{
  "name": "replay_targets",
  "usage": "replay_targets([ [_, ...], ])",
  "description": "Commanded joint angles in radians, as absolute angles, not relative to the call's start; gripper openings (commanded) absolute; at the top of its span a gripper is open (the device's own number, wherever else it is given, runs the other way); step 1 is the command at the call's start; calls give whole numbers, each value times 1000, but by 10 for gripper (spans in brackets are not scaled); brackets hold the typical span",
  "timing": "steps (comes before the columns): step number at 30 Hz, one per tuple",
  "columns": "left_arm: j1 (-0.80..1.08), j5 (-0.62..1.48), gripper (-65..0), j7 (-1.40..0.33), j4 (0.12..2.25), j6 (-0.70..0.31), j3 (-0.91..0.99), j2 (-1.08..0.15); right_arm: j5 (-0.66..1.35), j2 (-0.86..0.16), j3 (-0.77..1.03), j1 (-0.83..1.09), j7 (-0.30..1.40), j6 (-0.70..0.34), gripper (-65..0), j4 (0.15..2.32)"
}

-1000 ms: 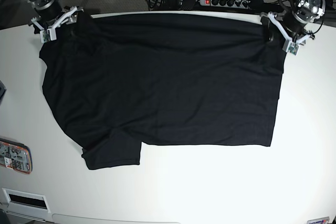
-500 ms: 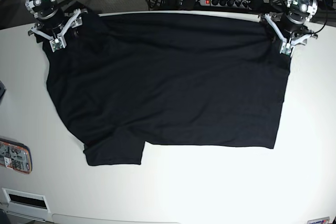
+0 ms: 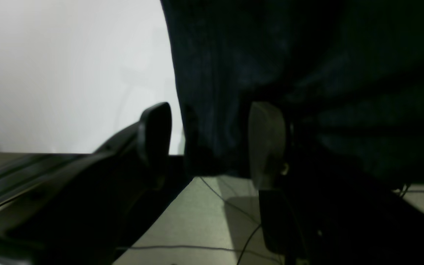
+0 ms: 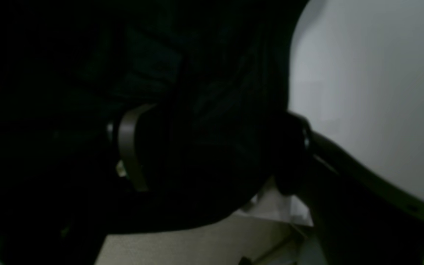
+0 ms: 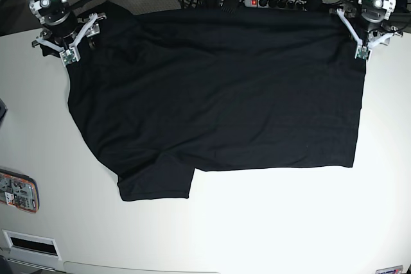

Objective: Fold the T-shirt properly
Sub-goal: 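Open both grippers and release the shirt edge, then move the right gripper along the shirt side and grasp the hem corner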

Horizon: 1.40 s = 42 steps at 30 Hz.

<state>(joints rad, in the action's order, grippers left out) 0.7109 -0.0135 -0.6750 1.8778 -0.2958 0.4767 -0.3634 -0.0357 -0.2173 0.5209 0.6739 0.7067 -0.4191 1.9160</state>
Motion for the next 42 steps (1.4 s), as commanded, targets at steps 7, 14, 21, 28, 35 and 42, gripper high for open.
replay_targets([
  [7, 714, -18, -332, -668, 1965, -292, 487, -375, -35, -228, 532, 734, 693, -414, -217, 1948],
  [14, 708, -16, -332, -765, 2058, -292, 512, -374, -31, -228, 533, 731, 687, -414, -217, 1959],
  [21, 587, -12, -332, -763, 2060, -292, 564, -374, -31, -228, 527, 591, 690, -415, -219, 1959],
  [28, 438, -13, -332, -771, 2060, -294, 631, -374, -35, -228, 524, 424, 714, -417, -220, 1959],
  [35, 383, -16, -332, -773, 2060, -294, 636, -377, -36, -239, 527, 323, 809, -417, -218, 1960],
  [42, 286, -19, -332, -773, 2041, -294, 628, -377, -36, -255, 401, 193, 848, -417, -219, 1951],
])
